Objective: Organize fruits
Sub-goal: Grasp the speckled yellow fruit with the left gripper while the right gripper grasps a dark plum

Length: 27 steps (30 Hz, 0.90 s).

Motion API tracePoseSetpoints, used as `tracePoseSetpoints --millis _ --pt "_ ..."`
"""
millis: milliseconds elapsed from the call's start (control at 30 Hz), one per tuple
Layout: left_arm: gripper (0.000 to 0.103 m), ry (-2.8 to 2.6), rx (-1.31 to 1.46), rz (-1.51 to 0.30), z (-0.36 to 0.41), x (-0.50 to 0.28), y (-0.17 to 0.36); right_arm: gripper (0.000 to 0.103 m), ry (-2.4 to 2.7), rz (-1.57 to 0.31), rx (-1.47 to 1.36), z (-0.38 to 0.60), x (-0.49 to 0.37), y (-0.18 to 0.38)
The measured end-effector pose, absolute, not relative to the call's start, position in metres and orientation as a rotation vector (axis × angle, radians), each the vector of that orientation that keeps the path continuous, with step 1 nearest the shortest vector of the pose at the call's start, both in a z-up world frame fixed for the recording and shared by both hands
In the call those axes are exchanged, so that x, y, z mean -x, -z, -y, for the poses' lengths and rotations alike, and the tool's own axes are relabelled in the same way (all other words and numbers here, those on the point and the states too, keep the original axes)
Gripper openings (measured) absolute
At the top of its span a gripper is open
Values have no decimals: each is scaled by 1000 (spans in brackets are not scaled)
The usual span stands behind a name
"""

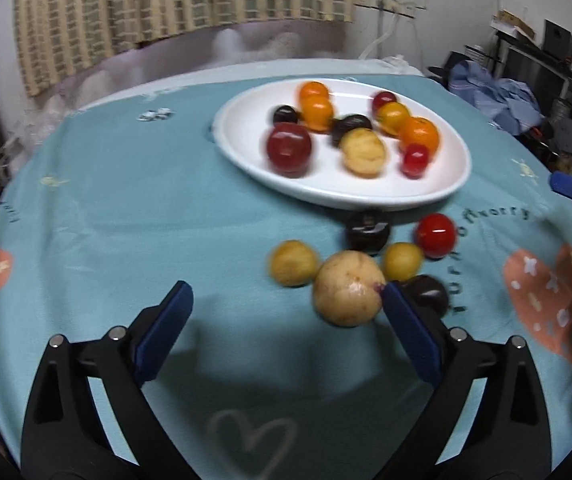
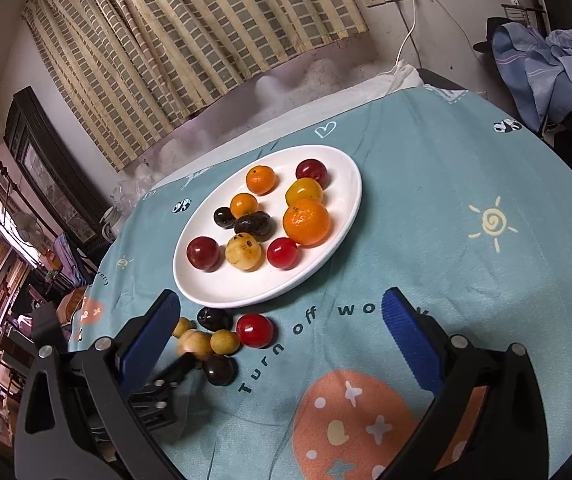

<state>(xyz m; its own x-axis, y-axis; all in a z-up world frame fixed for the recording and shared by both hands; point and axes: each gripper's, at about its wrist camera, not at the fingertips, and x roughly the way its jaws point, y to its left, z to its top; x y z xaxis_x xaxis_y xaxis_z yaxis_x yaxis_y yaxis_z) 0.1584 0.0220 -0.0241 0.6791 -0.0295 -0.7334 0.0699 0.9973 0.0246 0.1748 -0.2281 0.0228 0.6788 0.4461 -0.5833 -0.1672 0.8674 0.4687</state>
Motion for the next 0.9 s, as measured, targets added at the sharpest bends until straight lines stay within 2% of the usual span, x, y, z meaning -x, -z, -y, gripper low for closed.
tracePoseSetpoints --millis 200,733,800,867,900 --pt "96 -17 7 -826 -53 -151 20 101 -367 -746 -396 228 -175 -23" --pt "95 49 -107 -802 -15 -161 27 101 -391 -743 -293 210 -172 -20" --pt "87 80 -97 -816 -12 -165 29 101 -393 -748 -283 208 -172 -19" --pt "72 114 -85 -835 -10 -169 31 101 -394 -751 -274 206 -173 -18" --pt "68 127 -86 -846 -8 -171 33 101 -394 -752 -271 206 -173 -17"
